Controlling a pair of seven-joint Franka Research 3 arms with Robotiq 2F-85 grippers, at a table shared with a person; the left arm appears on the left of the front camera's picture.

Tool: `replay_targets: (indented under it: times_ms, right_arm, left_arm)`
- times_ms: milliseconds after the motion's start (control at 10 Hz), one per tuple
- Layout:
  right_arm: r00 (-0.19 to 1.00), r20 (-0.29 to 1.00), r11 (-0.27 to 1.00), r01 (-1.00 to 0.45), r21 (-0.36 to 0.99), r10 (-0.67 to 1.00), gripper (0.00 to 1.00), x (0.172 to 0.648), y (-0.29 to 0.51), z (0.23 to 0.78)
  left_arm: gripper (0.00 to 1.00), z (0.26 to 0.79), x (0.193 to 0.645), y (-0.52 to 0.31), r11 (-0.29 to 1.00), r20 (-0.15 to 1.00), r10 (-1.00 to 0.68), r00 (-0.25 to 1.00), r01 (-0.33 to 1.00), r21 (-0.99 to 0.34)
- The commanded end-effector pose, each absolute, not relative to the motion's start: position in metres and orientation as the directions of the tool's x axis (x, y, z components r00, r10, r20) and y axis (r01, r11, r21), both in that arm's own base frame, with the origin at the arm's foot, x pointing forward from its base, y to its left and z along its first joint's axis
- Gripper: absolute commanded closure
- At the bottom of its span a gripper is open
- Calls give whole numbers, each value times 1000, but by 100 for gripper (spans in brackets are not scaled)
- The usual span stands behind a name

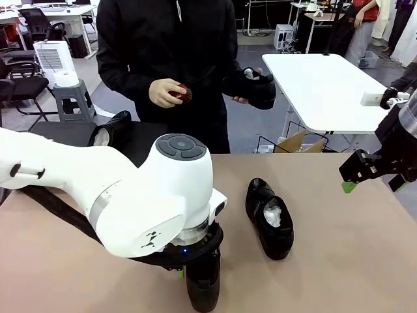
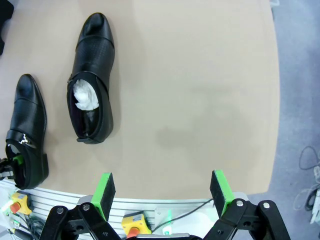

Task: Organize the shoes by placing them on the stand.
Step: Place the Shoe from the middle of the table onto the Shoes Stand.

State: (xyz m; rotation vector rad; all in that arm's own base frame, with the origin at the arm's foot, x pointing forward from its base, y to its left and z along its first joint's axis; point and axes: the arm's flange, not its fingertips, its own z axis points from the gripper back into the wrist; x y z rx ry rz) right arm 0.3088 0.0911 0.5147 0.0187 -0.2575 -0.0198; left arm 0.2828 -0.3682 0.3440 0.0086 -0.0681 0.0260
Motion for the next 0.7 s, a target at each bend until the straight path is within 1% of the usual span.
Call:
replay_targets:
  times_ms: [0, 400, 500, 600]
  right_arm:
    - [967, 251, 999, 31, 39, -39, 0, 309, 91, 515]
    - [967, 251, 999, 31, 39, -39, 0, 309, 91, 515]
    - [967, 254, 1000, 17, 21, -22, 0, 309, 91, 515]
    - [963, 271, 999, 25, -26, -17, 0, 312, 80, 522]
  left_arm:
    - [100, 337, 280, -368, 999, 81, 51, 995, -51, -3]
    - [100, 350, 280, -365, 999, 99, 34, 995, -35, 7]
    - [100, 360, 279, -362, 1000, 98, 11, 995, -13, 19]
    - [100, 374, 278, -352, 1000, 113, 14, 993, -17, 24]
